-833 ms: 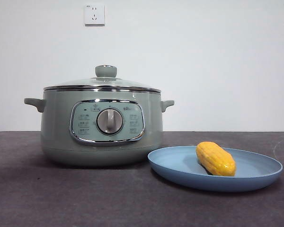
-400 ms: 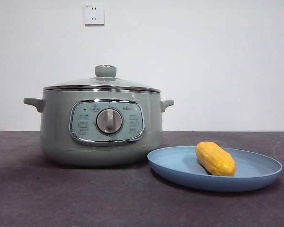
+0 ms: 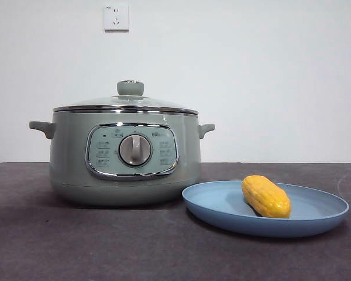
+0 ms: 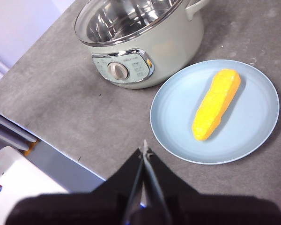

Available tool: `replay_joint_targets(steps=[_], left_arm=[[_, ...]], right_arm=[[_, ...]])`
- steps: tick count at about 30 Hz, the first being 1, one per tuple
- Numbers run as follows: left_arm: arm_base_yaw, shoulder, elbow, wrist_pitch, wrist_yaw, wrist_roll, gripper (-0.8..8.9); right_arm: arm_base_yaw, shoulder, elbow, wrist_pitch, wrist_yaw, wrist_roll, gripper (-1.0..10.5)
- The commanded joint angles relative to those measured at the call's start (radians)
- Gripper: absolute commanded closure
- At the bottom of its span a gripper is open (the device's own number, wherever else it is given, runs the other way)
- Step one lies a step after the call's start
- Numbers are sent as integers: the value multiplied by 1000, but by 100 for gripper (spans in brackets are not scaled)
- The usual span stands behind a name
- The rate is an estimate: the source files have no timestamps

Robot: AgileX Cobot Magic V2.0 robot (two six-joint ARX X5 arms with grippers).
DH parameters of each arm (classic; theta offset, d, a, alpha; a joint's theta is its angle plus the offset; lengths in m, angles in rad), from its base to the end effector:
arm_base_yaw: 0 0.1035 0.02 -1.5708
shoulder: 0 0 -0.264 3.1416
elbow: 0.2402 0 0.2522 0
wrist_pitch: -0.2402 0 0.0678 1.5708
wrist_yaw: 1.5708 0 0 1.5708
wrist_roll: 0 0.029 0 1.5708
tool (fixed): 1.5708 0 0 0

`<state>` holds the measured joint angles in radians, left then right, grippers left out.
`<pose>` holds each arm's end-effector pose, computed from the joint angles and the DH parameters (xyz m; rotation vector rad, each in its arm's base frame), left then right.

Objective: Take the corn out from the steamer,put the corn on the plate,close the lid

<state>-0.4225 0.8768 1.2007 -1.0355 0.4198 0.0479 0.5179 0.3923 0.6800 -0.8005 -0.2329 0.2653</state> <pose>0.1189 -0.0664 0.3797 0.0441 0.7129 -0.8230 0.0641 0.0442 0.2844 0.1726 0.6127 0.6595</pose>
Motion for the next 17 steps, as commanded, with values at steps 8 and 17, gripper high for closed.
replay_joint_targets(steps=[8,17], left_arm=[[55,-50,-5,248,-57,239,817],[323,-288,-262,668,-26,256,817]], right_arm=[[2,0,-8,4,3,-4,946],[2,0,-8,4,3,-4,946]])
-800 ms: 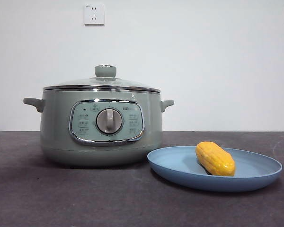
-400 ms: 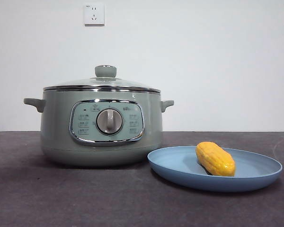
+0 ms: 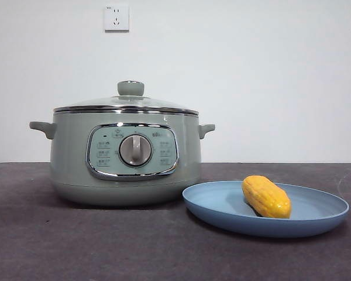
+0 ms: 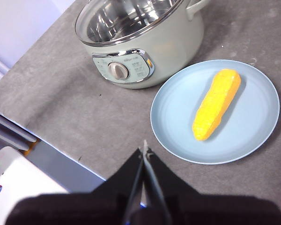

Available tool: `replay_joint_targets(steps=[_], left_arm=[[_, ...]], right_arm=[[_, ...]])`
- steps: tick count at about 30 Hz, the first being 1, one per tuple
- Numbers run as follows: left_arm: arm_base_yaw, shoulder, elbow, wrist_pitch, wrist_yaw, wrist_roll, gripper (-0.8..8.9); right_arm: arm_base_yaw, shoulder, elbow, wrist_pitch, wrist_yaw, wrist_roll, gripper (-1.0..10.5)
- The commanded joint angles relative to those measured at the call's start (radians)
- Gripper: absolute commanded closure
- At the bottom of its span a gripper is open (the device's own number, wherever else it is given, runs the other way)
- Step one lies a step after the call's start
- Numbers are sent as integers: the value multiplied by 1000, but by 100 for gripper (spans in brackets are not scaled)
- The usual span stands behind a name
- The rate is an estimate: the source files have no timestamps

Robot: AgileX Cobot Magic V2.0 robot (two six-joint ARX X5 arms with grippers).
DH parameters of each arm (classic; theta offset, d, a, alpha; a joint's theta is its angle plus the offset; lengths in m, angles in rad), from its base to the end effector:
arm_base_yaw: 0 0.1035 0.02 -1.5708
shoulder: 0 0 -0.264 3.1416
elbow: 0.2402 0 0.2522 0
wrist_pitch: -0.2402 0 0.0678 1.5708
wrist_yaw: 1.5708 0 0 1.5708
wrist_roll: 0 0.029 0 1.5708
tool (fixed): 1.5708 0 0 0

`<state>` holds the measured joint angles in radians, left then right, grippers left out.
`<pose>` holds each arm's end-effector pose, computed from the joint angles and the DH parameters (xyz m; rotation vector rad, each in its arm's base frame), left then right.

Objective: Take the corn out from the steamer,put the corn on the plate,close the lid

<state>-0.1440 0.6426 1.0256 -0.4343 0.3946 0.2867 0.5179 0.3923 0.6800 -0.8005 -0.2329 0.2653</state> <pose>0.1052 -0.0265 0.4041 0.2732 -0.0260 -0.5421 0.0641 0.0442 0.2844 0.1726 0.6127 0.6595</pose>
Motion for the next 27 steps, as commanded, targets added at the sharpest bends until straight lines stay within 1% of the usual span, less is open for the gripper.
replay_joint_targets(steps=[1,6,12,17,22,25,27], left_arm=[[69,-95,-148,105,-1,17,817],[127,-254,-418,236,-1,16,817],[147,-406,-710,319,-16,-27,817],[146,-473,-866,371,-110,-113,817],[146,-524,-946,369,-245,-202,817],[146,-551,-974,365,-341,-264,817],[146,-567,-987,363,-386,-293,817]], right_arm=[[2,0,-7,4,3,-4,946],[2,0,-7,4,2,-4,946],[2,0,-8,5,3,-4,946],[2,0,-8,4,3,-4,946],[2,0,-8,4,3,-4,946],[2,0,-8,4,3,-4,946],[2,0,-8,4,3,-4,946]])
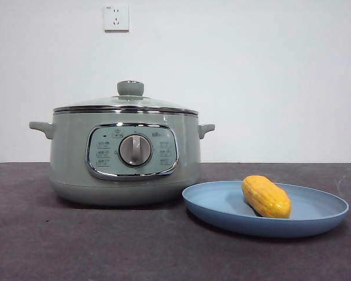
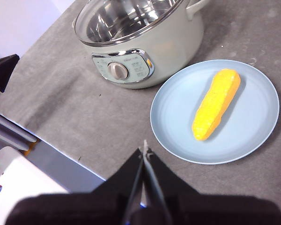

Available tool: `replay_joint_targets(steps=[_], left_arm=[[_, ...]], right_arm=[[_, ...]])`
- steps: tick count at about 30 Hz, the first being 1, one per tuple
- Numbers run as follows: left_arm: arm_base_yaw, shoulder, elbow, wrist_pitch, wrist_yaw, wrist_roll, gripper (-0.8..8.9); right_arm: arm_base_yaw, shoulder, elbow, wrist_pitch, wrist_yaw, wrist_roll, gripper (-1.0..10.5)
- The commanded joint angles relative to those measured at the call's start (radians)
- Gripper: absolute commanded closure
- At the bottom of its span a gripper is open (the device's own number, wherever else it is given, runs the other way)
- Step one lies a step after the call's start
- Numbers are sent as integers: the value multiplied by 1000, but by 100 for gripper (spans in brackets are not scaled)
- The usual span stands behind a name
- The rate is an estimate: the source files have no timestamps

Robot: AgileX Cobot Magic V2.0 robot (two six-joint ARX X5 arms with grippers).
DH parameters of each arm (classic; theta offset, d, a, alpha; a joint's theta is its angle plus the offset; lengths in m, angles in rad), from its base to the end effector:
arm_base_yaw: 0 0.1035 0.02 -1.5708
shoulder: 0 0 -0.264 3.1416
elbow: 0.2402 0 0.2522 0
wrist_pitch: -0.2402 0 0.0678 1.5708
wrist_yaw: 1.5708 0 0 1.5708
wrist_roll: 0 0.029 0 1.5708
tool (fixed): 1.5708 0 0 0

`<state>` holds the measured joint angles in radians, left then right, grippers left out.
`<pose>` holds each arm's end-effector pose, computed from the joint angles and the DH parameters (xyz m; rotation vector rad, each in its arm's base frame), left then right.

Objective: Take the corn out from the steamer,put the corn on the plate,close the lid

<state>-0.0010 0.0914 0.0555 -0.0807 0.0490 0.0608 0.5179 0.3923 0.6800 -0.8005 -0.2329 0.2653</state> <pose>0.1002 -0.0015 0.1675 0.0579 0.1150 -0.0535 0.0641 0.0442 0.2844 0.1726 0.6127 0.6595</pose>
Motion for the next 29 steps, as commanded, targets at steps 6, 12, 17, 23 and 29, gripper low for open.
replay_joint_targets(steps=[6,12,17,23,29], left_arm=[[2,-92,-52,-86,-47,-97,817],[1,-89,-52,-110,-46,-124,817],[3,-89,-52,-104,-47,-143,817],[3,-88,-52,-104,-47,-142,817],[3,-88,-52,-104,-47,-142,817]], right_arm=[[2,0,-8,4,3,-4,946],[2,0,-8,4,3,-4,946],[2,0,-8,4,3,-4,946],[2,0,-7,4,3,-4,946],[2,0,-7,4,3,-4,946]])
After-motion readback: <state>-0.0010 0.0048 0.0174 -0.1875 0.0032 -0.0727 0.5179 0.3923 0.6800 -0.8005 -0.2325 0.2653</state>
